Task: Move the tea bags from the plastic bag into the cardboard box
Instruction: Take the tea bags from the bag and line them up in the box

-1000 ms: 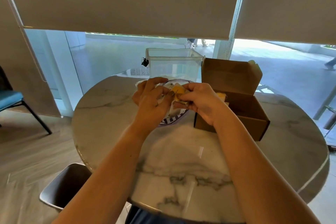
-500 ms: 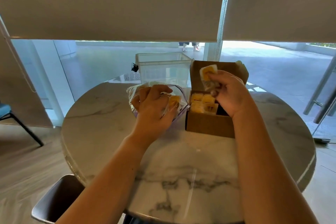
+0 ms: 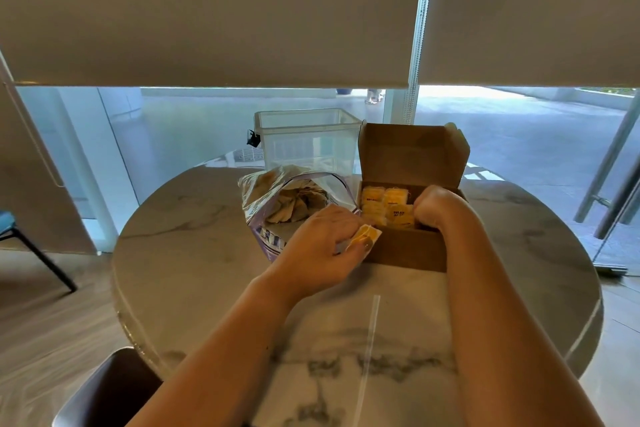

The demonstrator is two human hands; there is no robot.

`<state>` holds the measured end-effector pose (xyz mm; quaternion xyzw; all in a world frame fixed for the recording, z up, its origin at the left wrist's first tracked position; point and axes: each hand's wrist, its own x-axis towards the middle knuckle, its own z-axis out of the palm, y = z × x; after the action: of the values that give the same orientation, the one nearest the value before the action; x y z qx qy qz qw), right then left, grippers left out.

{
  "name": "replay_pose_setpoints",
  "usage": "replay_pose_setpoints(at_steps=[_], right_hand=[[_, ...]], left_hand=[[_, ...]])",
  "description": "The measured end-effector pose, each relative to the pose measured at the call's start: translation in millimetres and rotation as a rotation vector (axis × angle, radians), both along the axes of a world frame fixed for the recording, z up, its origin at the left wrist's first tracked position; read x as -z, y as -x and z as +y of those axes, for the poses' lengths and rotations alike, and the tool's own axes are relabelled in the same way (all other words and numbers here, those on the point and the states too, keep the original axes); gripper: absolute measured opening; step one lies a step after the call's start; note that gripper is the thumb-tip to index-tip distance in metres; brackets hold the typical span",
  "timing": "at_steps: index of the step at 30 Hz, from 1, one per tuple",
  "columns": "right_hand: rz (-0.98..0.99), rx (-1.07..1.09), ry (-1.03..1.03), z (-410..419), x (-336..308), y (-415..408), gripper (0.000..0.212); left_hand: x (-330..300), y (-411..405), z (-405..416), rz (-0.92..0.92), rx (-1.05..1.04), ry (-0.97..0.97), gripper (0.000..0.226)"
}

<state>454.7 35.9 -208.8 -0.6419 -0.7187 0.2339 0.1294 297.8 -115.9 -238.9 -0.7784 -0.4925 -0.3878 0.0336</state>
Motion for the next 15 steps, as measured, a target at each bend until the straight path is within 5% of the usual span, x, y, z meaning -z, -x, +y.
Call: replay_pose_setpoints(at_steps=[15], right_hand=[[0.098, 0.041, -0.009, -9.6, -4.2, 14.2, 0.024]], left_hand=[[-2.0, -4.8, 0.4, -0.14, -0.054, 0.071, 0.022]])
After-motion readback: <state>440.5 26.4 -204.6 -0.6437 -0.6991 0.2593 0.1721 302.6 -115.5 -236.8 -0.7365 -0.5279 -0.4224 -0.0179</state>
